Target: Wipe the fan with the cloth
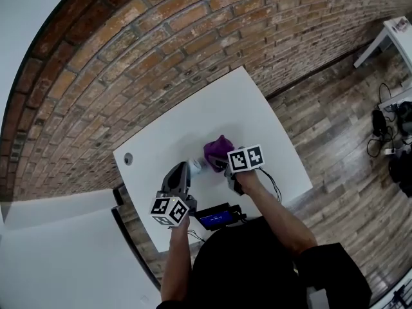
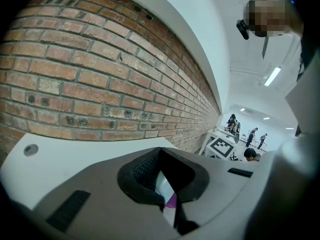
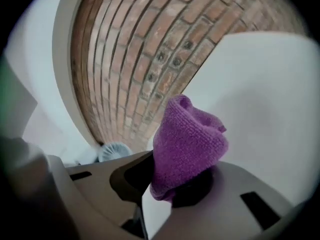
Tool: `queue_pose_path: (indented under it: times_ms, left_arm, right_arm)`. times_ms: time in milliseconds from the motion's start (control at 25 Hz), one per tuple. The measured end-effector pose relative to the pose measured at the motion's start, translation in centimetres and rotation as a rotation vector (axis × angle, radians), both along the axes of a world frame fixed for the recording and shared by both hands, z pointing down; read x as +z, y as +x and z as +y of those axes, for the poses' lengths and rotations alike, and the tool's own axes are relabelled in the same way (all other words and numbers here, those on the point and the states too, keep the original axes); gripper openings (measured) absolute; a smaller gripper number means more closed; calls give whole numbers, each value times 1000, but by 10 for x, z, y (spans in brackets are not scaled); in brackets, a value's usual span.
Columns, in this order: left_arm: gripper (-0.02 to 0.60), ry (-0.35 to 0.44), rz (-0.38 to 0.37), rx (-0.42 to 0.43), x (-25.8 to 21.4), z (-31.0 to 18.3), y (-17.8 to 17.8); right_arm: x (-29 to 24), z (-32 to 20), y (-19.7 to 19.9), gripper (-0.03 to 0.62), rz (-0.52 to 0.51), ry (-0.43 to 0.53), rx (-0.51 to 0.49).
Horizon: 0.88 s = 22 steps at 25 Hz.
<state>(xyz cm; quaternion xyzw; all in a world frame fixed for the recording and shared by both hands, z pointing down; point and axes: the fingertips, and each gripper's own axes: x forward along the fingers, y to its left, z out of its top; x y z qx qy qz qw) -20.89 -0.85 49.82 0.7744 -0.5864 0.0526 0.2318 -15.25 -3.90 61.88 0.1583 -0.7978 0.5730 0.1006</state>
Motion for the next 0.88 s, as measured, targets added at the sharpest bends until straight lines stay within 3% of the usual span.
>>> queue_pose_path:
  times_ms: [80, 120, 200, 280, 400, 600, 760, 840, 880]
  left_arm:
    - [5, 1, 0, -1, 0, -1, 0]
    - [5, 2, 0, -2, 0, 0, -1]
    - [5, 1, -1, -4, 0, 1, 0]
    - [5, 0, -2, -3, 1, 1, 1]
    - [5, -1, -4, -2, 1, 0, 0]
    - [5, 2, -1, -3, 1, 0, 0]
    - [5, 2, 4, -2, 1, 1, 1]
    - [5, 1, 5, -1, 2, 1, 2]
    - [5, 1, 3, -1, 2, 1, 3]
  right_arm:
    - [-26, -4, -12, 72, -236, -161, 79]
    - [-31, -2, -20, 72, -303, -229, 93]
    - [-25, 7, -32, 72, -332, -312, 92]
    - [-14, 11, -38, 72, -306, -334, 103]
    - [10, 8, -39, 72, -179, -275, 83]
    - [52, 8, -38, 72, 90, -112, -78]
    - [54, -7, -22, 72, 345, 144, -184]
    - [37, -16, -16, 72, 353, 205, -161]
    - [22, -18, -18, 72, 276, 184, -130]
